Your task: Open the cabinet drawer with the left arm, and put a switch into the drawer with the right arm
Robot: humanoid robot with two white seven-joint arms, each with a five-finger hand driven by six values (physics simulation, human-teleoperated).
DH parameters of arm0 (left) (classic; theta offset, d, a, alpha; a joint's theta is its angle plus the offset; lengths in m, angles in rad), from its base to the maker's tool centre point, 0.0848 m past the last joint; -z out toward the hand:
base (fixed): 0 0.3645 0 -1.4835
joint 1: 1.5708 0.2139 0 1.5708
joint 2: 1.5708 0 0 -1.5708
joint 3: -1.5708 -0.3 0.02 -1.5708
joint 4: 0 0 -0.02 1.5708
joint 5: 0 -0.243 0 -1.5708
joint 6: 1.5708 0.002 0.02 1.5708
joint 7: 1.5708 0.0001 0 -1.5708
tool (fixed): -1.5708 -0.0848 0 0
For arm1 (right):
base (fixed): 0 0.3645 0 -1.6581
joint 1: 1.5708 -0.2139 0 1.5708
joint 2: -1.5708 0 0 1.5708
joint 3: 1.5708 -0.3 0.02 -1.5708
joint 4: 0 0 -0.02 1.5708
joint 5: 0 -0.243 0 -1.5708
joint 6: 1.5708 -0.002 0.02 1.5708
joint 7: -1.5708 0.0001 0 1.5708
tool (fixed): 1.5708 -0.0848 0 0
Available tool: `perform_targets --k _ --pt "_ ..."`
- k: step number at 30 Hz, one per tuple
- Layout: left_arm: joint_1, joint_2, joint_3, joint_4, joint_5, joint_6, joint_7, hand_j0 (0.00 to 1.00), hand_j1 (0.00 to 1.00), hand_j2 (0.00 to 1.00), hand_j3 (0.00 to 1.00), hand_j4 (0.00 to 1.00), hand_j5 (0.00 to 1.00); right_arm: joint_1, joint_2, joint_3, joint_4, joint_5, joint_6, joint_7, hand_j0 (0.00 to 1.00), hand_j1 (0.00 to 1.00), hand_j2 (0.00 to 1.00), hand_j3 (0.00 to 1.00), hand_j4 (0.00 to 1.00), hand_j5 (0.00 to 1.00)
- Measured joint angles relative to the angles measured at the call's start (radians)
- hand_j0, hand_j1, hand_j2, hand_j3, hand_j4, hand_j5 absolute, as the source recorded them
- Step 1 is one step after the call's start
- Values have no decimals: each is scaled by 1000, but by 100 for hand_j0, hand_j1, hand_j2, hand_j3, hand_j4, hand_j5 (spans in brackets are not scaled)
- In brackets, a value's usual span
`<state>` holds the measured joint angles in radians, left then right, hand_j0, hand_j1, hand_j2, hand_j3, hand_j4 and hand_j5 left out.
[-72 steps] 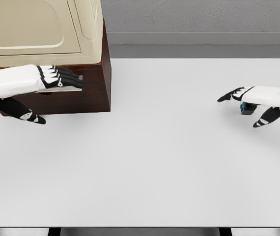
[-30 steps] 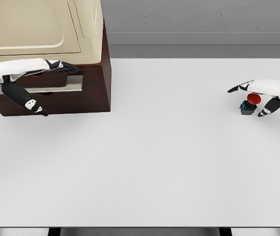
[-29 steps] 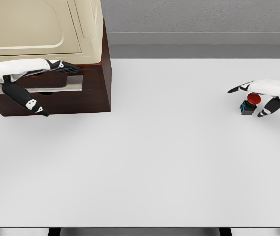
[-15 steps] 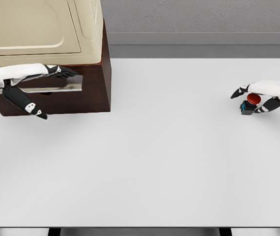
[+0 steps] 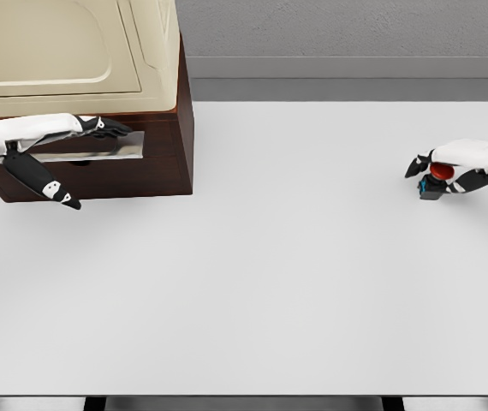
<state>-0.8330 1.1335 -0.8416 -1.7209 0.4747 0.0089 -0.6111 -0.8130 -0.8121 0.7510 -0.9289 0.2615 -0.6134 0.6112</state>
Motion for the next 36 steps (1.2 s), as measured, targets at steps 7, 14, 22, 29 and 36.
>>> perform_targets --k 7,14,22,29,36 --pt "3 -5 0 0 0 0 0 100 100 100 100 100 100 -5 0 0 -1 0 0 0 55 55 55 55 55 55" --pt "5 -6 0 0 -1 0 0 100 100 100 100 100 100 -23 1 -1 -11 2 0 0 51 51 51 51 51 51" --pt "20 -6 5 0 4 -1 1 100 100 100 100 100 100 -25 2 0 -46 2 0 0 48 48 48 48 48 48" --pt "23 -7 6 0 6 -1 1 100 100 100 100 100 100 -31 0 0 -140 3 -1 0 47 47 47 47 47 47" --pt "37 -5 13 -1 22 -1 3 100 100 100 100 100 100 -37 -8 7 -258 3 -1 0 46 46 46 46 46 46"
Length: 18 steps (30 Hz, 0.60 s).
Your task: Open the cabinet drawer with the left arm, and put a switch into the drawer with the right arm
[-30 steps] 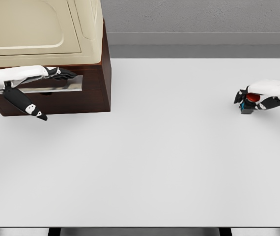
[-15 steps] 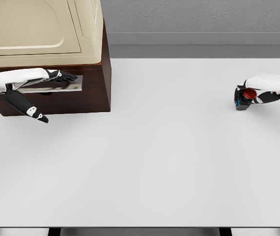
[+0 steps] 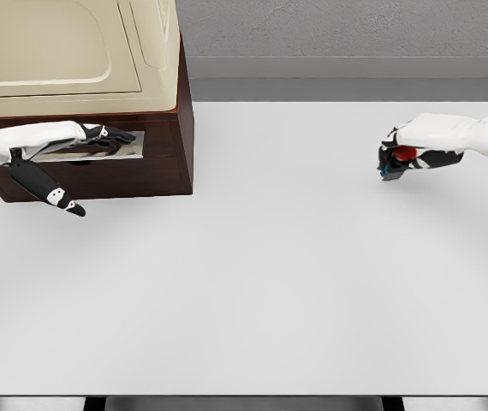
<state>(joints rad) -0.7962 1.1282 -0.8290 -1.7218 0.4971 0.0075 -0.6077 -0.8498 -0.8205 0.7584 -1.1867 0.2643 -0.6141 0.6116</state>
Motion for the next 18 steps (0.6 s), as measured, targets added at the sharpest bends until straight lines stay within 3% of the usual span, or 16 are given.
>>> perform_targets --k 18 --pt "44 11 11 -10 56 -7 10 100 100 100 100 100 100 -44 -9 30 -284 -1 -1 1 46 46 46 46 46 46"
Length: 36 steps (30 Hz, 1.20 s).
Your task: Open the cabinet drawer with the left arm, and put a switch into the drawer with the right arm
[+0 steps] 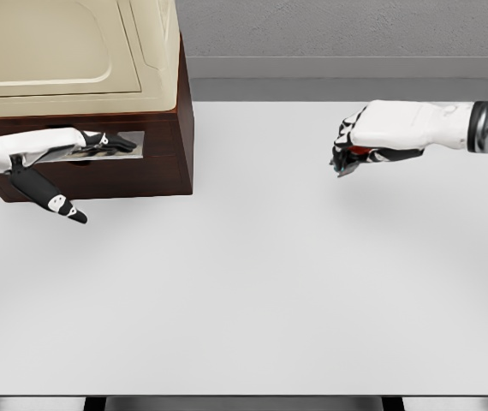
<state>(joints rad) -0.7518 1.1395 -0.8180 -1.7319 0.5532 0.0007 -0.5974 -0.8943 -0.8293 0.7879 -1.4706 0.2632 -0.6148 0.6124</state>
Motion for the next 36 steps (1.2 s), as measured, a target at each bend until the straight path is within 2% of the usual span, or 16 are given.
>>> perform_targets --k 6,21,28,36 --pt "6 21 -6 -11 29 -2 -5 100 100 100 100 100 100 -49 17 25 -32 -4 1 -1 46 46 46 46 46 46" --pt "62 97 2 -49 161 -31 -9 100 100 100 100 100 100 -155 127 116 -23 -27 1 -1 47 47 47 47 47 47" --pt "84 130 -5 -46 120 -120 -6 100 100 100 100 100 100 -189 174 150 -12 -36 1 -1 47 47 47 47 47 47" --pt "120 160 -10 -43 99 -212 -3 100 100 100 100 100 100 -198 197 166 -4 -37 1 -1 47 47 47 47 47 47"
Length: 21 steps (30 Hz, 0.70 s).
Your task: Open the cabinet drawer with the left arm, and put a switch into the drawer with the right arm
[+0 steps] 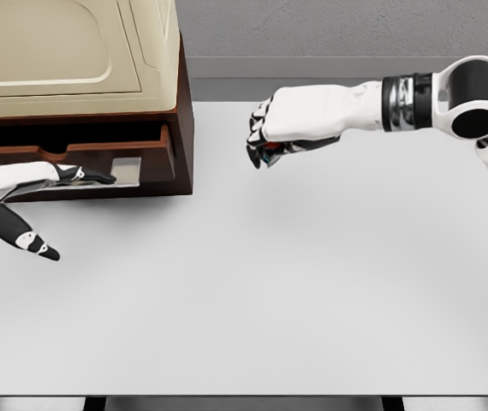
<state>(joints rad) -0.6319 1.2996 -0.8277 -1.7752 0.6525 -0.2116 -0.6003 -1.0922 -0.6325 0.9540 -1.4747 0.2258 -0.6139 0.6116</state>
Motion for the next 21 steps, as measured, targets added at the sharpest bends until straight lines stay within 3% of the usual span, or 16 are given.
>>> perform_targets --k 9,17,21 --pt "37 23 2 -2 13 -59 -1 100 100 100 100 100 100 -38 40 21 1 -16 8 0 47 47 47 47 47 47" --pt "44 52 -11 1 -24 -146 -6 100 100 100 100 100 100 -58 73 31 1 -23 39 0 47 47 47 47 47 47" --pt "67 61 -5 -1 8 -152 3 100 100 100 100 100 100 -74 81 39 1 -32 49 0 47 47 47 47 47 47"
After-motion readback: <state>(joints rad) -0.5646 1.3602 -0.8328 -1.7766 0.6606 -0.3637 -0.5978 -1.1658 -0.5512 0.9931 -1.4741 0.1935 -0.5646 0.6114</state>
